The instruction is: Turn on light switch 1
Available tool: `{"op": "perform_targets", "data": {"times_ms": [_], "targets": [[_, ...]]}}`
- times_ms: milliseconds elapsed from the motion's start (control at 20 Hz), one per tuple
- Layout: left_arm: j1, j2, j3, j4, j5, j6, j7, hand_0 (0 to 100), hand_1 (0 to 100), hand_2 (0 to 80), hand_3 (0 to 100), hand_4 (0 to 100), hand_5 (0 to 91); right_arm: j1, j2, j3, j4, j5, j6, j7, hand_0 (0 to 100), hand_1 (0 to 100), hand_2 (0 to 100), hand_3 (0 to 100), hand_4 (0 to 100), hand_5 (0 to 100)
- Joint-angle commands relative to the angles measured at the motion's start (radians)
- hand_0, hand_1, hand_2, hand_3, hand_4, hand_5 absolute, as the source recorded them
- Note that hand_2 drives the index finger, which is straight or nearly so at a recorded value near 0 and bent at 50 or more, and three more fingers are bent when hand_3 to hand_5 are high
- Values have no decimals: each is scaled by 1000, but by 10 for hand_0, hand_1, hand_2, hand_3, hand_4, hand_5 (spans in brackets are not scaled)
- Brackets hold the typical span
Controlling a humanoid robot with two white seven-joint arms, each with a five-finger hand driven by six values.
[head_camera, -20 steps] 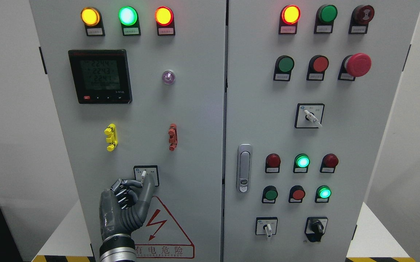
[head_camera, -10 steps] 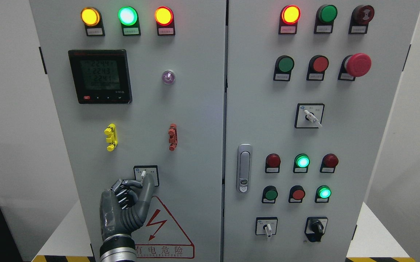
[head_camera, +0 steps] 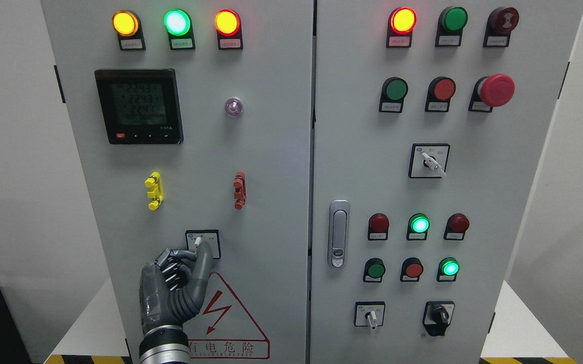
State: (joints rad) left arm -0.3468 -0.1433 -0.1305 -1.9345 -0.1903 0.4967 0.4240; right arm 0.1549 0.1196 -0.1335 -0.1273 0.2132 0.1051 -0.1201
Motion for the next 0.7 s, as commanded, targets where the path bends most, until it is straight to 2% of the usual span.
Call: {"op": "perform_targets", "data": {"times_ms": [0, 650], "targets": [[0, -1, -1, 2, 0, 0, 4, 413, 474, 613, 1000, 1000, 873, 0, 0, 0, 0, -1, -1, 0, 54, 0, 0, 0, 0, 0], [0, -1, -4, 3, 0, 0, 4, 476, 464, 613, 1000, 1000, 872, 0, 0, 0, 0, 0, -1, 0, 54, 0, 0, 0, 0, 0]]}}
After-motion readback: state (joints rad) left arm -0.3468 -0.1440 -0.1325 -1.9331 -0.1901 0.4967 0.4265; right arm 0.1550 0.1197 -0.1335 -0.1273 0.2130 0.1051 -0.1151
